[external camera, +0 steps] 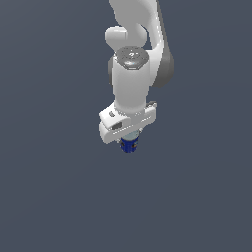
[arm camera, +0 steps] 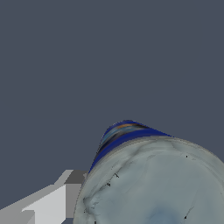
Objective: Pick up the object and move it to a goal position.
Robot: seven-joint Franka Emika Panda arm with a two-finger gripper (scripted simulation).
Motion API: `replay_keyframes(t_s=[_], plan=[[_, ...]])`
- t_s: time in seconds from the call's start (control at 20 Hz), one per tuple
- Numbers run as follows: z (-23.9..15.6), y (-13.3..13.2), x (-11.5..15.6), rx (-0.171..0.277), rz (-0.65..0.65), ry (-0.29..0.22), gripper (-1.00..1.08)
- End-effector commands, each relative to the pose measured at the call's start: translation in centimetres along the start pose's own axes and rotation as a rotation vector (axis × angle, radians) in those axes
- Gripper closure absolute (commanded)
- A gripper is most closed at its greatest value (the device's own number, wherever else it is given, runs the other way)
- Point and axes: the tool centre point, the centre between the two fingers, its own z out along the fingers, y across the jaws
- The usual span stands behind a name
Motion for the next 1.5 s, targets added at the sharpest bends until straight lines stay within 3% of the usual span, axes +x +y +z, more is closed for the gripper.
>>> replay_keyframes(t_s=[0.0,0.7,1.45], plan=[[-2.1,-0.6,1.7,-0.002,0.001,0.003,1.08],[-9.5,-3.4,8.6,-0.001,0.001,0.003,1.08],[-14.2,-5.0,13.2,-0.001,0.001,0.003,1.08]])
